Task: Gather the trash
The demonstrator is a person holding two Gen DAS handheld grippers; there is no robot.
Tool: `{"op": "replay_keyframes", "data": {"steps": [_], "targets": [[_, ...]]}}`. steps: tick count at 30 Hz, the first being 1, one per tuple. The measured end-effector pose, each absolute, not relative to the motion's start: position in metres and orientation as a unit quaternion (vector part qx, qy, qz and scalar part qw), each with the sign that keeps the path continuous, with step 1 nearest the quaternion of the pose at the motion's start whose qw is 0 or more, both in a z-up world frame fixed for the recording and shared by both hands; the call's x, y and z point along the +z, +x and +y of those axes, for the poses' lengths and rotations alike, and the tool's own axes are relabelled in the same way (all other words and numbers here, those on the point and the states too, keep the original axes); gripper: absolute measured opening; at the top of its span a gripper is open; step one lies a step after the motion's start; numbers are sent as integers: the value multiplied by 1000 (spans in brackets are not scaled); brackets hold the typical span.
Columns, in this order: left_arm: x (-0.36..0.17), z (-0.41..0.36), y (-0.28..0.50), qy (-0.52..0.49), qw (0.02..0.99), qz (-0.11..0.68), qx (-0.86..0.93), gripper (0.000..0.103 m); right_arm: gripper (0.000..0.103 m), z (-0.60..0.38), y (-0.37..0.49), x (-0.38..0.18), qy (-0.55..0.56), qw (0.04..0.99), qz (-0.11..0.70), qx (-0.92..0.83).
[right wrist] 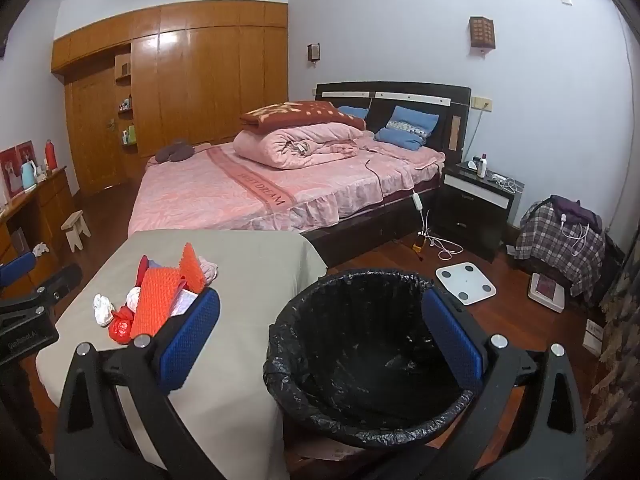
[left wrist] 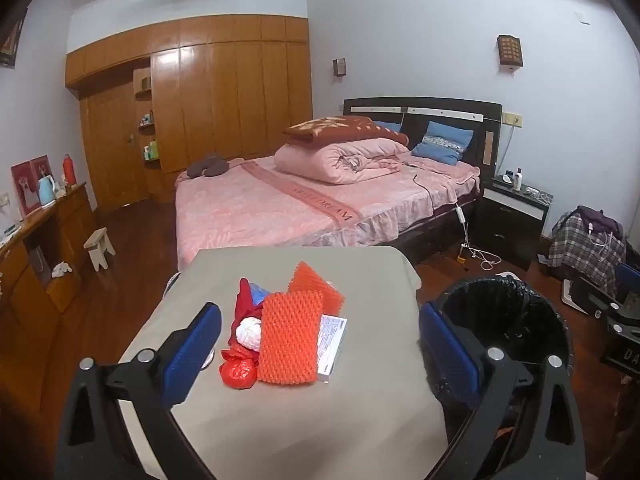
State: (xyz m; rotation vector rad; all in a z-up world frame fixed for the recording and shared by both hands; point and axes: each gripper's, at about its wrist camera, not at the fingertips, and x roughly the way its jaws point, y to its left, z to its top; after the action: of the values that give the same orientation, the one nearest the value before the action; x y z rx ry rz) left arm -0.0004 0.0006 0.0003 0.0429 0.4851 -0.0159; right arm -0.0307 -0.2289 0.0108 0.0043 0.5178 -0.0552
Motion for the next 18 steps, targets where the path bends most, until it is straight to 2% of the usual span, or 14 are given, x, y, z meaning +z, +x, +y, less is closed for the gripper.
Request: {"op": "replay_keyframes", "data": {"steps": [18], "targets": [[-1,3,-4,24,969,244,-8,97,98,-229,-28,8,3,966,258,-29]]}}
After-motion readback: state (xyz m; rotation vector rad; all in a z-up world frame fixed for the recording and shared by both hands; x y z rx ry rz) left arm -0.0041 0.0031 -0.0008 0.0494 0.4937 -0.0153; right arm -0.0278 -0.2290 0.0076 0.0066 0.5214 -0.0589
